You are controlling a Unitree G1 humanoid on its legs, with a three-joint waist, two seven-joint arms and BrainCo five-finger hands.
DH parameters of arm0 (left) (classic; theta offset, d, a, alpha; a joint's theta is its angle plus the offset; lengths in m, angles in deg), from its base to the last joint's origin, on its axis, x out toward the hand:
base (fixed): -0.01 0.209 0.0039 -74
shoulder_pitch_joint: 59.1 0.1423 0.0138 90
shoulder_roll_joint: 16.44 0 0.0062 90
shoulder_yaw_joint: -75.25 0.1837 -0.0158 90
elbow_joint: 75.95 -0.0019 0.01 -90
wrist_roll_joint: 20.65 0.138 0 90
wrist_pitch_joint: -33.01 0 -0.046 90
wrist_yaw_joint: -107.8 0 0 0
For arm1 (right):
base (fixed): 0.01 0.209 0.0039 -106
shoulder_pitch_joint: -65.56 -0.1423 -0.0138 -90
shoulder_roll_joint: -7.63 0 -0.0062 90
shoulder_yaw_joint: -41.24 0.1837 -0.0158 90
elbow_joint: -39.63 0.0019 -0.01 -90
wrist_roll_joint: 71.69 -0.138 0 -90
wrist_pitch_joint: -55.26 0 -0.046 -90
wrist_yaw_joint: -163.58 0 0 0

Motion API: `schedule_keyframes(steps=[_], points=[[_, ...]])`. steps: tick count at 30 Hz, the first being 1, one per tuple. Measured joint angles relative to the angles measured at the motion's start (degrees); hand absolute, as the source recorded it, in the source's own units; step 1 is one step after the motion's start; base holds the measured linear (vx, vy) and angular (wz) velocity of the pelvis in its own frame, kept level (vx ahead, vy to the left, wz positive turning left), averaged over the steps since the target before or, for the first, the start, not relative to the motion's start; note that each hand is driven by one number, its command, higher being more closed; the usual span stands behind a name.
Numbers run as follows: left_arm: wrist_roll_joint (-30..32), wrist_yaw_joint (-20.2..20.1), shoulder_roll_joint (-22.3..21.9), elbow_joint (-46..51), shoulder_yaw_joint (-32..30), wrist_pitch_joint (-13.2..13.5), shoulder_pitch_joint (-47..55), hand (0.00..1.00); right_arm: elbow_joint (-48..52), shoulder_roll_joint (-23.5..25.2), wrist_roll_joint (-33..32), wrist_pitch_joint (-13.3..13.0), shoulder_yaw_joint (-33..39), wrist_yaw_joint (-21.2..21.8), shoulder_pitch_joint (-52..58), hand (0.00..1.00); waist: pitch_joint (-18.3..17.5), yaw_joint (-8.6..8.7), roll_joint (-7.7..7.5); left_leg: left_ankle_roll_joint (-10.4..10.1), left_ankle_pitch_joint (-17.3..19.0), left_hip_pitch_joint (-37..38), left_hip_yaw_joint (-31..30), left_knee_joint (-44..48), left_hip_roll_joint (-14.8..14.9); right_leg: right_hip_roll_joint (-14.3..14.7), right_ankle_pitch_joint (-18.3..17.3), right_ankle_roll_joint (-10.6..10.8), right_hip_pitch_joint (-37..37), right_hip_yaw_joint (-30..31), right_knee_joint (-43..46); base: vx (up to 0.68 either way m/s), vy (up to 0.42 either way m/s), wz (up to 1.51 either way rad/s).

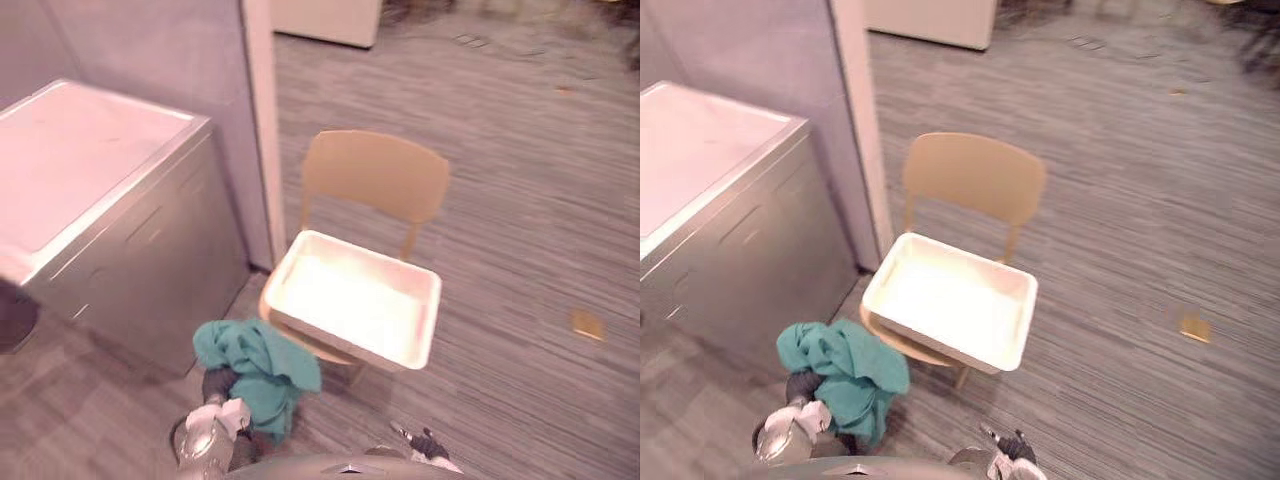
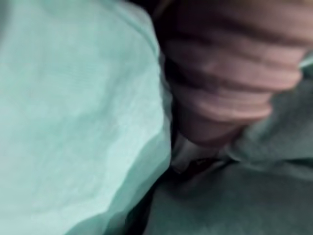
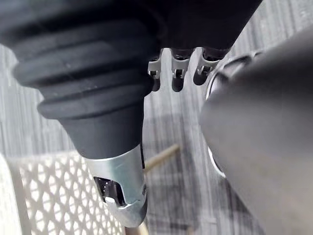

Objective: Pick up the laundry basket with both hands and put the clothes into the washing machine.

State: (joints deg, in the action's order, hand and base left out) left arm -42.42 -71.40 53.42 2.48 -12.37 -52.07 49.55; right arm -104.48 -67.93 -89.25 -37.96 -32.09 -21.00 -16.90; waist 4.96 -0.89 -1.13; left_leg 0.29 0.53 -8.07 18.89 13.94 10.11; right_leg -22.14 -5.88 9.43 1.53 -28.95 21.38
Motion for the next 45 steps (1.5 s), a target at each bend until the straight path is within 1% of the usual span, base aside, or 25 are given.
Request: schedule_keyframes(steps=[3, 6, 9, 11, 12, 13, 14, 15, 16, 18, 21, 22, 25, 28, 30, 31, 33, 34, 36, 37, 39, 42, 43, 44, 45], points=[[-0.17, 0.23, 0.04, 0.51, -0.22, 0.20, -1.41, 1.00, -1.17, 0.45, 0.00, -0.29, 4.03, 0.05, 0.51, 0.00, 0.20, 0.46, -0.14, 2.65, 7.68, -3.37, 1.60, 9.69, 1.45, -3.02, 0.06, -0.01, -3.94, -4.53, 3.49, 0.03, 0.154, 0.81], [-5.72, 0.20, 0.05, -4.62, 0.29, -0.65, -3.21, 1.00, -4.28, 0.13, -0.08, 0.12, 7.64, 0.12, 0.21, 0.00, -0.77, 0.33, -0.78, -1.41, 12.07, -5.88, 1.28, 15.18, 0.23, -5.01, 2.58, 1.50, -5.84, -6.99, 3.45, 0.05, 0.201, 0.37], [-4.85, -0.06, 1.52, -4.91, 2.95, -1.17, -3.85, 1.00, -5.78, 0.30, -0.24, 0.80, 11.16, 0.02, 0.07, 0.00, -1.05, 0.12, -0.86, -0.27, 13.02, -8.44, -0.57, 16.29, -2.62, -4.78, 8.83, 1.27, -7.56, -8.86, -2.96, 0.08, 0.277, 0.48], [-3.20, -0.38, 2.71, -4.88, 4.49, -1.25, -4.33, 1.00, -5.48, 0.27, -0.80, 0.95, 11.77, -1.18, -0.39, 0.00, -1.11, -0.19, -0.38, 1.04, 13.09, -7.90, -0.13, 15.26, -5.27, -6.78, 14.48, -2.49, -7.21, -7.99, -3.39, 0.11, 0.369, 0.26], [-1.69, -0.34, 2.92, -4.88, 4.51, -1.23, -4.38, 1.00, -5.21, -0.08, -1.32, 0.90, 11.59, -2.04, -1.15, 0.00, -1.14, -0.69, 0.37, 1.72, 12.99, -6.28, 0.38, 13.23, -6.75, -7.96, 17.04, -9.43, -5.91, -7.17, -1.61, 0.08, 0.287, -0.03], [-1.12, -0.33, 3.17, -4.86, 4.48, -1.17, -4.40, 1.00, -5.13, -0.19, -1.32, 0.85, 11.50, -2.32, -1.41, 0.00, -1.04, -0.70, 0.96, 2.42, 12.87, -5.39, 0.60, 12.19, -7.06, -8.28, 17.25, -13.40, -4.99, -6.08, 0.19, 0.08, 0.245, -0.01], [-0.65, -0.02, 3.56, -4.84, 3.35, -1.10, -4.55, 1.00, -4.64, -0.28, -2.05, 0.74, 10.98, -2.54, -2.18, 0.00, -0.89, -0.48, 1.30, 3.57, 12.24, -3.39, 0.36, 10.20, -7.93, -7.40, 13.44, -14.80, -3.27, -3.00, 5.30, 0.06, 0.173, 0.09], [-0.67, 0.18, 3.63, -4.81, 2.62, -1.09, -4.58, 1.00, -4.36, -0.21, -2.71, 0.83, 10.29, -2.49, -2.40, 0.00, -0.77, -0.45, 1.50, 4.21, 11.82, -2.29, 0.08, 8.88, -8.46, -6.38, 10.64, -13.97, -2.41, -1.28, 8.10, 0.09, 0.225, 0.25], [-1.73, 0.78, 3.91, -4.75, 1.65, -1.02, -4.49, 1.00, -2.89, 0.73, -3.58, 0.88, 7.59, -2.14, -2.10, 0.00, -0.50, -0.55, 1.86, 5.39, 10.70, 0.55, -0.73, 5.71, -9.58, -1.42, 2.34, -10.99, -0.01, 3.90, 15.65, 0.05, 0.171, 0.27], [-1.98, 1.22, 3.85, -4.74, 1.57, -1.01, -4.24, 1.00, -1.08, 1.48, -4.27, 0.65, 4.02, -1.68, -1.32, 0.00, -1.05, 0.13, 0.87, 5.07, 9.63, 3.06, -1.97, 1.66, -11.73, 5.25, -5.29, -9.35, 3.01, 7.16, 22.02, 0.02, 0.118, 0.47], [-1.96, 1.22, 2.37, -5.04, 1.82, -1.04, -3.65, 1.00, 0.69, 2.17, -5.65, -0.46, 1.46, -0.30, -0.72, 0.00, -1.20, 0.36, -0.11, 4.53, 9.48, 5.18, -2.38, -1.49, -14.45, 14.08, -11.24, -8.15, 5.78, 8.18, 18.96, 0.01, 0.018, 0.38], [-1.94, 1.16, 1.14, -5.19, 1.94, -1.04, -3.35, 1.00, 2.08, 2.34, -5.66, -0.80, 0.89, 0.42, 0.15, 0.00, -1.68, 0.56, -0.70, 4.55, 9.27, 5.53, -2.60, -1.81, -15.33, 17.00, -12.08, -8.54, 6.48, 10.07, 13.73, 0.08, 0.021, 0.30], [-1.94, 0.90, 0.13, -6.56, 2.20, -1.08, -3.27, 1.00, 1.98, 2.17, -5.66, -1.10, -0.83, 0.54, 0.66, 0.00, -1.85, 0.90, -0.86, 5.80, 8.25, 6.00, -3.93, -2.27, -16.46, 18.54, -8.87, -11.22, 5.35, 13.80, 3.91, 0.13, 0.014, 0.37], [-1.95, 0.81, 0.23, -7.51, 2.34, -1.39, -2.16, 1.00, 1.52, 2.04, -4.81, -0.64, -1.36, 0.62, 1.28, 0.00, -2.30, -0.12, -0.61, 4.40, 6.98, 8.92, -4.70, -5.12, -15.69, 20.32, -5.98, -11.36, 1.19, 12.63, -2.75, 0.17, -0.027, 0.07], [-1.95, 0.22, 0.23, -7.18, 2.32, -1.41, -1.76, 1.00, 1.37, 1.61, -4.26, -0.48, -2.62, 0.67, 1.33, 0.00, -2.29, -0.50, -0.62, 3.88, 7.29, 8.29, -4.63, -3.54, -15.49, 20.44, -5.87, -11.42, 0.90, 12.65, -3.40, 0.07, -0.038, -0.01], [-1.94, -0.39, 0.35, -6.88, 2.20, -1.40, -1.60, 1.00, 1.27, 1.16, -3.34, -0.27, -3.39, 0.72, 1.24, 0.00, -1.97, -0.74, -0.69, 1.91, 9.23, 5.16, -4.75, 3.13, -14.61, 20.03, -5.61, -11.82, 0.44, 12.61, -4.29, 0.05, -0.043, 0.03], [-1.92, -1.32, 0.69, -6.06, 1.63, -1.42, -1.01, 1.00, 1.28, 0.44, -2.26, -0.16, -3.79, 0.77, 0.27, 0.00, -1.18, -1.23, 0.01, 1.14, 14.31, -1.95, -3.25, 21.90, -8.10, 20.30, -5.65, -11.99, 0.03, 12.93, -4.13, 0.04, -0.016, -0.14], [-1.90, -1.30, 0.58, -5.10, 0.28, -1.49, 0.34, 1.00, 1.26, 0.11, -2.21, 0.06, -4.80, 0.73, 0.22, 0.00, -0.86, -1.31, -0.53, 0.50, 15.65, -3.63, -2.88, 28.28, -1.77, 20.09, -5.66, -11.90, -0.47, 14.20, -4.08, 0.02, 0.035, -0.33], [-1.91, -1.03, 0.80, -4.65, -0.12, -1.49, 1.00, 1.00, 1.09, 0.04, -2.24, 0.09, -4.76, 0.60, 0.09, 0.00, -0.89, -1.28, -0.53, -0.32, 15.34, -3.69, -5.33, 26.31, 4.69, 18.97, -6.30, -10.45, -0.22, 16.12, -3.53, 0.02, 0.094, -0.35], [-1.91, -1.03, 0.84, -4.65, -0.08, -1.49, 0.99, 1.00, 0.94, 0.04, -2.24, 0.09, -4.76, 0.59, 0.06, 0.00, -0.88, -1.13, -0.58, -0.49, 15.24, -3.71, -5.96, 25.48, 5.24, 18.61, -6.39, -10.32, -0.07, 16.22, -3.34, 0.03, 0.173, -0.17], [-1.94, -0.73, 0.62, -4.67, 0.97, -1.52, 1.06, 1.00, -1.61, -0.39, -2.35, -0.12, -4.49, 0.48, -0.73, 0.00, -1.09, 0.60, -1.33, -1.61, 12.16, -5.46, -14.83, 15.51, 8.85, 14.31, -9.31, -6.31, 3.43, 18.08, 1.68, 0.09, 0.359, 0.05], [-1.92, -0.74, 0.78, -5.61, 3.37, -1.85, 0.82, 1.00, -5.51, -1.97, -2.38, -0.27, -3.85, 0.50, -2.02, 0.00, -1.44, 1.63, -0.74, -5.97, 8.78, -5.38, -22.11, 7.21, 9.45, 10.46, -11.61, -0.89, 5.22, 19.55, 5.52, 0.18, 0.649, -0.01], [-1.88, -0.87, 0.86, -6.59, 4.88, -1.98, 0.70, 1.00, -5.70, -2.84, -2.37, -0.10, -2.86, 0.46, -2.09, 0.00, -2.29, 1.36, 0.68, -9.56, 6.73, -4.03, -21.95, 4.25, 9.05, 9.43, -11.67, 1.67, 4.64, 20.29, 5.34, 0.18, 0.578, -0.15], [-1.75, -1.20, 1.12, -7.63, 5.32, -2.01, 0.39, 1.00, -6.50, -3.19, -2.39, -0.03, -1.47, 0.35, -1.60, 0.00, -3.08, 1.23, 1.21, -15.58, 4.97, -3.37, -22.17, 3.87, 7.85, 8.20, -11.34, 3.43, 4.12, 21.26, 5.16, 0.25, 0.726, -0.11], [-1.65, -1.13, 3.80, -9.33, 4.79, -2.24, -0.15, 1.00, -7.68, -0.35, -2.74, 0.61, 0.14, 0.43, -1.30, 0.00, -3.91, 1.76, -2.93, -14.19, 6.69, -3.50, -19.74, 5.97, 2.64, 3.60, -8.99, 5.07, 2.57, 22.95, 2.37, 0.23, 0.536, 0.04]])
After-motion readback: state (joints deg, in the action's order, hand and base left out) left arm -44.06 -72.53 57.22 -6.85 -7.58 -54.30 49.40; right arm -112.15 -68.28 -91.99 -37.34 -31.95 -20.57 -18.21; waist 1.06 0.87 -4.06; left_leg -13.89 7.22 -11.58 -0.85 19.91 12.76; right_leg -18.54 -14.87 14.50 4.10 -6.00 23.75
